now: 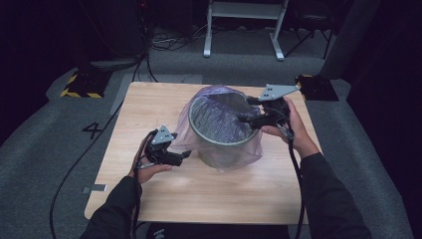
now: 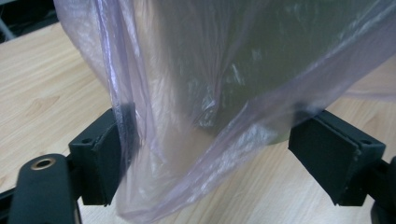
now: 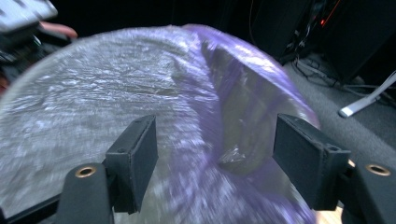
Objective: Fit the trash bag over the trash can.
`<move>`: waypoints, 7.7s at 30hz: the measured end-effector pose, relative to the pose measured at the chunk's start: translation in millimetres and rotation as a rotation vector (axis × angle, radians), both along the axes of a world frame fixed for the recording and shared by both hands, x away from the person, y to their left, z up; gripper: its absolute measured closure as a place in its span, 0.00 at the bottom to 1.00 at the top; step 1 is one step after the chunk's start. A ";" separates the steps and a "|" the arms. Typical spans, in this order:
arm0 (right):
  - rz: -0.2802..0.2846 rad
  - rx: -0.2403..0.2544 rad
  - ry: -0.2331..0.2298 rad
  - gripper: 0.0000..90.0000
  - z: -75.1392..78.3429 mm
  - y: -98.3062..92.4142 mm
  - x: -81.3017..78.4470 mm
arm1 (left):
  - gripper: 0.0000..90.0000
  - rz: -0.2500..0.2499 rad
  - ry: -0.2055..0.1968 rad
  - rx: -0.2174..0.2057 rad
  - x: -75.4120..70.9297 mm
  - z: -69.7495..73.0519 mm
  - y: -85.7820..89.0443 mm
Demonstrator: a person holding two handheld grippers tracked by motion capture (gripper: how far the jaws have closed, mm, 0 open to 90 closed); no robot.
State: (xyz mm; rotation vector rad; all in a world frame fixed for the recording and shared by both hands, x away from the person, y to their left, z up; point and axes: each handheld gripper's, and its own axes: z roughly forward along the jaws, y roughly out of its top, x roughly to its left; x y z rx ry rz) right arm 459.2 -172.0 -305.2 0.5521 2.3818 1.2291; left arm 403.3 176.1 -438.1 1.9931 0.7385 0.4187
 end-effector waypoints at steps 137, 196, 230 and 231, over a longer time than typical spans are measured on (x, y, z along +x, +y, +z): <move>-0.047 -0.037 -0.010 0.24 -7.0 -28.6 -34.8 | 0.16 0.008 0.164 0.192 -48.5 -65.6 8.3; -0.138 -0.314 0.153 0.22 -122.4 -95.6 -73.6 | 0.16 0.010 0.165 0.189 -48.3 -65.8 7.7; -0.201 -0.323 0.170 0.21 -168.0 -135.3 -106.3 | 0.16 0.010 0.166 0.189 -48.4 -65.8 7.7; -0.204 -0.320 0.172 0.21 -169.2 -136.6 -106.9 | 0.16 0.010 0.166 0.189 -48.4 -65.8 7.7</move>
